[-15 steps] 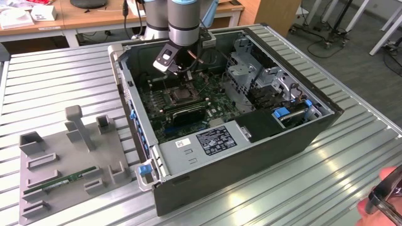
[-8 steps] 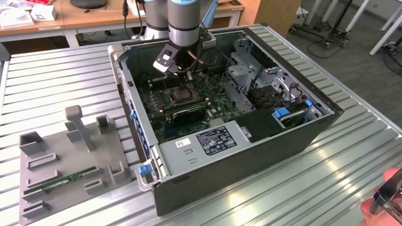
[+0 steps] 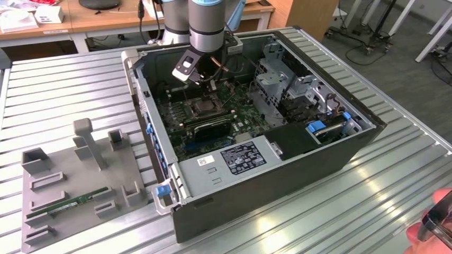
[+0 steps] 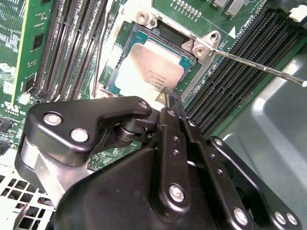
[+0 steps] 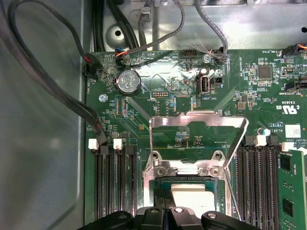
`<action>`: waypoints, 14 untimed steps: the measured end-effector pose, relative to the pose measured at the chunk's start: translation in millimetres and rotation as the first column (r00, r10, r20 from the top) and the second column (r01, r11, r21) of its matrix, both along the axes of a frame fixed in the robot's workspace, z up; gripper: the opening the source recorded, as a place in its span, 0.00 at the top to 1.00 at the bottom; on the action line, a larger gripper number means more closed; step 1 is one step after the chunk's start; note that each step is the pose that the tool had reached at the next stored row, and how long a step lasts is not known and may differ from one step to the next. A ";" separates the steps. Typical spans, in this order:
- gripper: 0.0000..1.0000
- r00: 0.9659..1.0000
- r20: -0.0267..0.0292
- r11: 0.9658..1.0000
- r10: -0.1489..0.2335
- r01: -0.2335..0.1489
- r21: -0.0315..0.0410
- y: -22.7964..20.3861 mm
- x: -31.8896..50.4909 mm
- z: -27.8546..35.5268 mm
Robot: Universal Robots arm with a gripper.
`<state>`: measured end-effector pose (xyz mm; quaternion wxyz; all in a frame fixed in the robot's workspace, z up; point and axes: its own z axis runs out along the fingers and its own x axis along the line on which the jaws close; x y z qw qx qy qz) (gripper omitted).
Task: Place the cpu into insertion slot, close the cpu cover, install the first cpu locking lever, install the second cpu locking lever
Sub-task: 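Place the cpu into insertion slot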
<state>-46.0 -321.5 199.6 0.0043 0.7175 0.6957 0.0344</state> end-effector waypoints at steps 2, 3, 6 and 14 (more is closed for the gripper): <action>0.89 1.000 0.000 1.000 0.000 0.000 0.000 0.0 0.0 -0.2; 0.89 1.000 0.000 1.000 0.000 0.000 0.000 0.0 0.0 -0.3; 0.89 1.000 0.000 1.000 0.000 0.000 0.000 0.0 0.0 -0.6; 0.89 1.000 0.000 1.000 0.000 0.000 0.000 0.0 0.0 -0.7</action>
